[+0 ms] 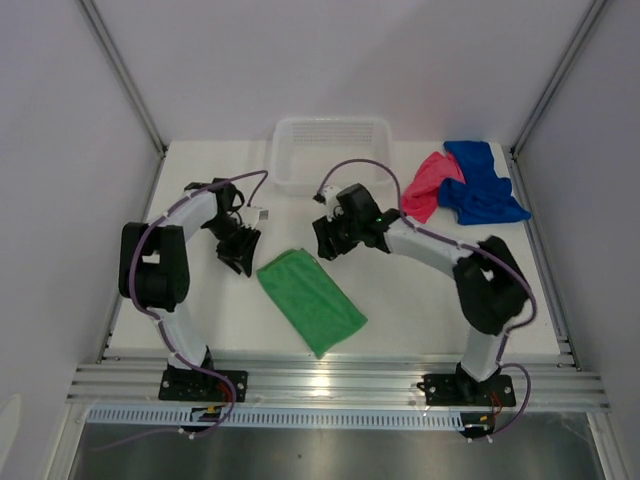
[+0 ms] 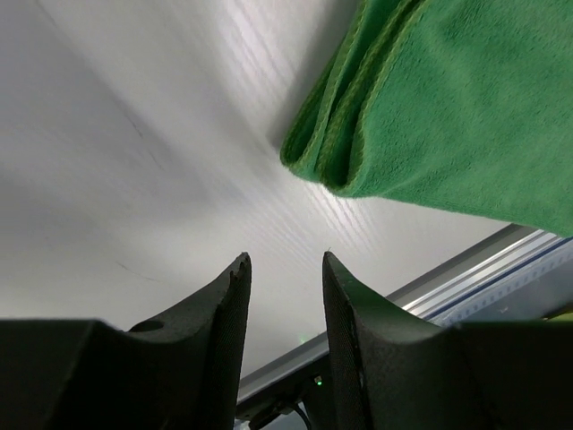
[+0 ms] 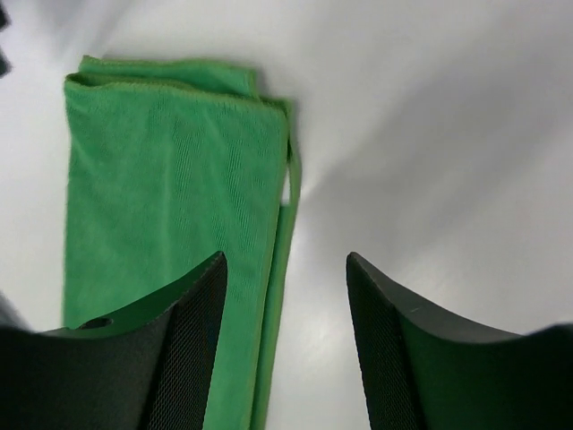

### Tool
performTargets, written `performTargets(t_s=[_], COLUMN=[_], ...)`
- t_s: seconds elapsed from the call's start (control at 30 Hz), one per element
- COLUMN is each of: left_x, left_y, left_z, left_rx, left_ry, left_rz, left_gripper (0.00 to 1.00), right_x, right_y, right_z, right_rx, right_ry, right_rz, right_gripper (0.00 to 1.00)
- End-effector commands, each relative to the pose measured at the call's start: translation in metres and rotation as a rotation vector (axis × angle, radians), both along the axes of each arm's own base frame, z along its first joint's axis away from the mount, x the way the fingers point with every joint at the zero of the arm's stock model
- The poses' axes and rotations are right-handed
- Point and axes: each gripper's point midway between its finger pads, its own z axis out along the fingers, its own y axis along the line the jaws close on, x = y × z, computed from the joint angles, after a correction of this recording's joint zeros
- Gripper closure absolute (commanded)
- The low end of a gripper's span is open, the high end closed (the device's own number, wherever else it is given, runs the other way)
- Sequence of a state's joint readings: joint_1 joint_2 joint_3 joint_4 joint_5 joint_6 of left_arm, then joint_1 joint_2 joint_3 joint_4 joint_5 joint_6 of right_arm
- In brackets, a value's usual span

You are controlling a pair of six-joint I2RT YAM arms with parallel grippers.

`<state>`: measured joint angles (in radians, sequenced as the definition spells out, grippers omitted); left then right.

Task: Roll the towels
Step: Fold the towel

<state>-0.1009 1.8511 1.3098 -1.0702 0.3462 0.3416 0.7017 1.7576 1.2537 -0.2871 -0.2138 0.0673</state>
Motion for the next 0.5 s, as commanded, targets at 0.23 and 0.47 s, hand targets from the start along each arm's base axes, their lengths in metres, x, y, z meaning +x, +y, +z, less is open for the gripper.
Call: performTargets(t_s=[0.23, 0.47], left_x=[-0.003, 0.001], left_y=[0.017, 0.020], left_z=[0.017, 0.013], left_rx=[-0.018, 0.001], left_ry=[-0.053, -0.053], left_rz=[0.080, 0.086], left_gripper=[0.59, 0.60], right_x=[0.020, 0.024], right_y=[0.071, 0.074], right_z=[-0.054, -0.075], right_rx=[-0.007, -0.037], right_ry=[0.006, 0.118], right_rz=[0.514, 0.517], right_gripper=[0.33, 0.40])
